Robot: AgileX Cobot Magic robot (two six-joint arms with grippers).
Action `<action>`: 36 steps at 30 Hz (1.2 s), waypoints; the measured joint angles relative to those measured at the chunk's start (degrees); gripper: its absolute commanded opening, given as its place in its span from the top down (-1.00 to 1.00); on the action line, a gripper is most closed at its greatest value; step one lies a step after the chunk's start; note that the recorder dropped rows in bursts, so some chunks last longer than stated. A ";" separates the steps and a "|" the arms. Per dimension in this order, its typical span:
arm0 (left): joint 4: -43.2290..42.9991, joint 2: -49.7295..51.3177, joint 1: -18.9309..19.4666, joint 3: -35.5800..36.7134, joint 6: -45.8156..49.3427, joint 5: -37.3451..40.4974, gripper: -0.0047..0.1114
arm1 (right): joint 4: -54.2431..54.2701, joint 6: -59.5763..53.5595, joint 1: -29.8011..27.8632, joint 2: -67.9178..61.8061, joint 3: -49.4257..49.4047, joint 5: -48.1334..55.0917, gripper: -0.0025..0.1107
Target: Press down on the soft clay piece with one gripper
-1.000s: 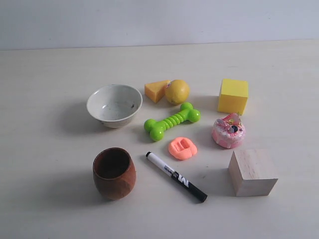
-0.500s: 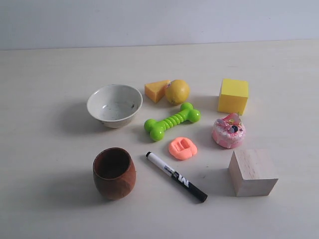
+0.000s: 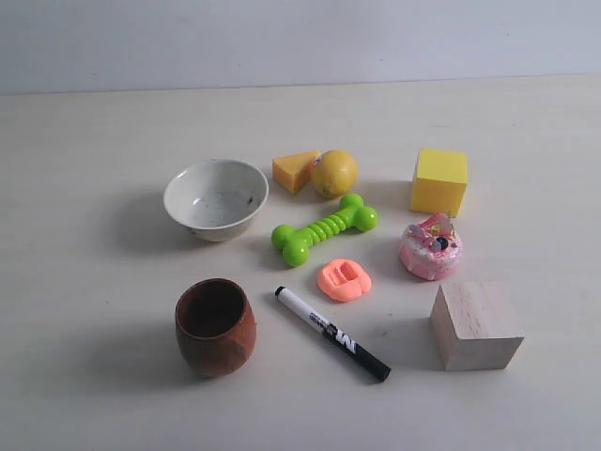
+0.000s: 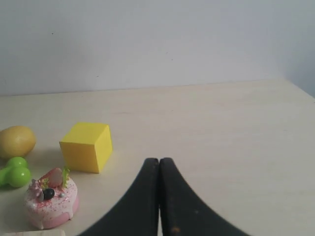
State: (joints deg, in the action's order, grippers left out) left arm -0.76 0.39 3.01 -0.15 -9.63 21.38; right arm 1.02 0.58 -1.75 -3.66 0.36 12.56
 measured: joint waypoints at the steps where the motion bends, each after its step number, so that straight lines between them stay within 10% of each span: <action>1: 0.00 0.00 0.00 0.00 0.00 0.00 0.92 | 0.12 -0.26 0.00 0.30 -0.03 0.11 0.96; 36: 0.00 0.00 0.00 0.00 0.00 0.00 0.92 | 0.58 -0.58 0.00 3.28 -0.03 6.90 0.96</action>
State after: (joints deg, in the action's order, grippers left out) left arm -0.76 0.39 3.01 -0.15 -9.63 21.38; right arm 1.60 0.00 -1.75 -0.38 0.33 19.45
